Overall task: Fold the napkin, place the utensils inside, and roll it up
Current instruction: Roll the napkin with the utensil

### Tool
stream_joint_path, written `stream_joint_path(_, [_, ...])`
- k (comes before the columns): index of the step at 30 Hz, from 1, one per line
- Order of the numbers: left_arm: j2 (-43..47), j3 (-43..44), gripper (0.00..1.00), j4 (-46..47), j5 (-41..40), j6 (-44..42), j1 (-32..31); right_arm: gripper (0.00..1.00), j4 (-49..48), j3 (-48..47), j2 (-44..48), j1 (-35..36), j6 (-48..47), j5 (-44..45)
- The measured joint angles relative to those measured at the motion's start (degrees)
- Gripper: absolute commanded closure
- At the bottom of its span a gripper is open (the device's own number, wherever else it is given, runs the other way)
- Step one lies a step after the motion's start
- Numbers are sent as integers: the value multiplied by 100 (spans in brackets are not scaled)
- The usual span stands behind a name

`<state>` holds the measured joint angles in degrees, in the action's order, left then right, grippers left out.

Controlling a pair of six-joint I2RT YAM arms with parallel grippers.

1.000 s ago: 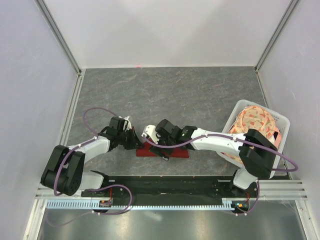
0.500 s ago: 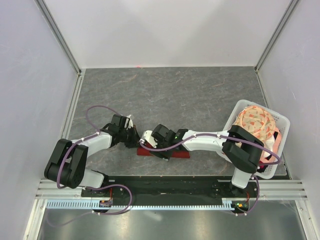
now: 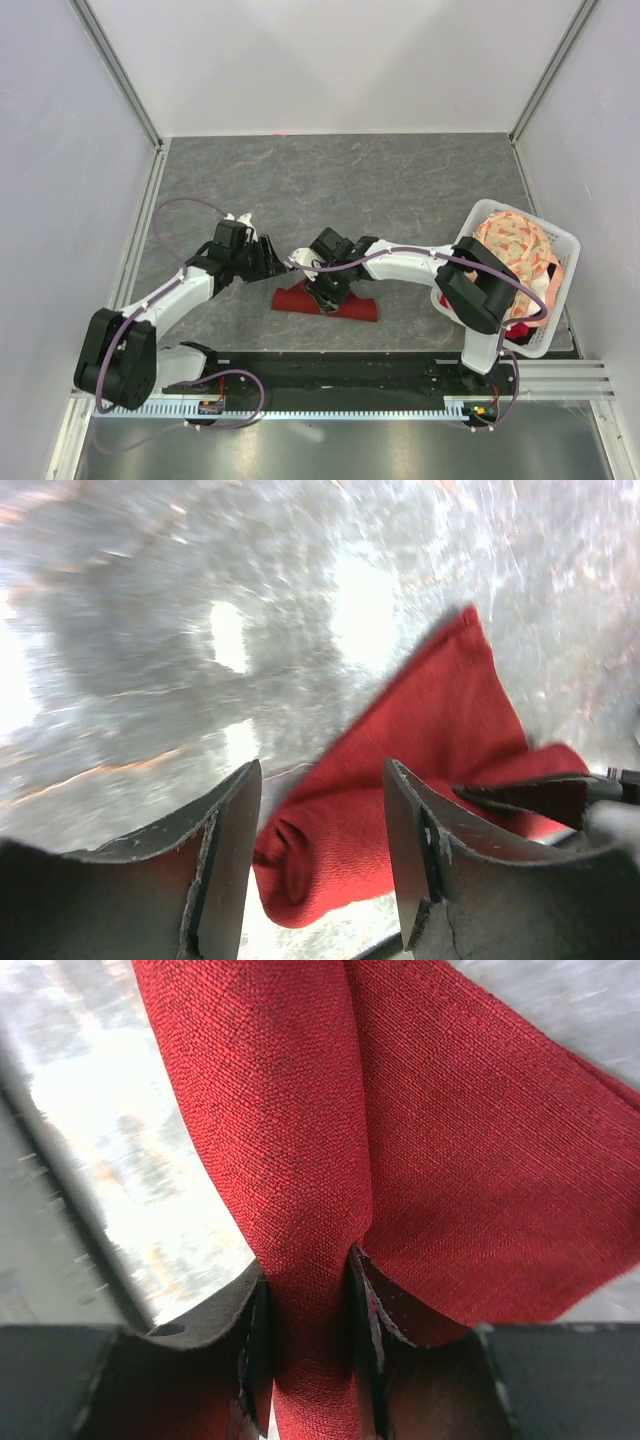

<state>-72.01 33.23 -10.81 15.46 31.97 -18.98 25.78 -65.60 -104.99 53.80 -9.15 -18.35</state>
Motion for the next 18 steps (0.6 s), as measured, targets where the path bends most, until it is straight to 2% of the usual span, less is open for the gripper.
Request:
stream_joint_path(3, [398,-11,44,-184,-413,-20,0,62,214,-70,-107,-177,66,-619])
stream_joint_path(6, [774,-162,45,-151,-494,-33,0,62,428,-140,-269,-372,164,-1255])
stream_joint_path(11, [1246,-763,48,192,-31,-24,-11,62,713,-343,-597,-632,348,-1952])
stream_joint_path(18, [1397,-1322,52,551,579,35,-44,62,933,-542,-951,-839,597,-2522])
